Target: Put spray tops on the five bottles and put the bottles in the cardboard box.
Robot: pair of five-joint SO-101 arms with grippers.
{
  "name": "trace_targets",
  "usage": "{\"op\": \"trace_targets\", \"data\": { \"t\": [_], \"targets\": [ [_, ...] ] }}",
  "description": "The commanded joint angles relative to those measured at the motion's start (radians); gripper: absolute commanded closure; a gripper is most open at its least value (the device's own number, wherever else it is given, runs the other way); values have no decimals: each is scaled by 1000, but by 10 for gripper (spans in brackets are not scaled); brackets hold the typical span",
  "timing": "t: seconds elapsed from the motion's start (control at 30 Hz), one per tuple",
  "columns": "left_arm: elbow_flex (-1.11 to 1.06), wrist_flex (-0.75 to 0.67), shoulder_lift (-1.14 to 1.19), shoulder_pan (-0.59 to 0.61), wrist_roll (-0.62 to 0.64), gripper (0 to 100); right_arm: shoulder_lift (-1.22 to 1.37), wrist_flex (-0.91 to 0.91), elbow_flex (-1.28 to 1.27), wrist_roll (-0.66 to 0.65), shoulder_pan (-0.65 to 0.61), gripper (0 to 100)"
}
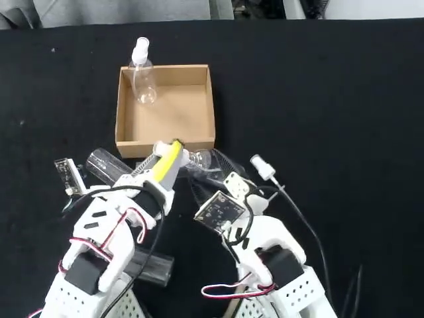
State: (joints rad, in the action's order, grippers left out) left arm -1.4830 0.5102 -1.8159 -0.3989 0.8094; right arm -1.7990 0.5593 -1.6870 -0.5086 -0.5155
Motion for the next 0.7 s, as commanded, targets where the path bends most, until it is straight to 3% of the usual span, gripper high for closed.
{"op": "trace_targets", "data": {
  "t": [0.0,0.37,0.57,0.67],
  "targets": [
    [13,2,-12,-16,-14,968,-97,-34,5,-2,-11,939],
    [-39,-3,-12,-18,-121,961,-97,-32,5,-2,-11,939],
    [-36,2,-12,-18,-118,783,-97,-29,5,-2,-11,939],
    [-19,3,-12,-18,-81,787,-97,-28,5,-2,-11,939]
  ]
}}
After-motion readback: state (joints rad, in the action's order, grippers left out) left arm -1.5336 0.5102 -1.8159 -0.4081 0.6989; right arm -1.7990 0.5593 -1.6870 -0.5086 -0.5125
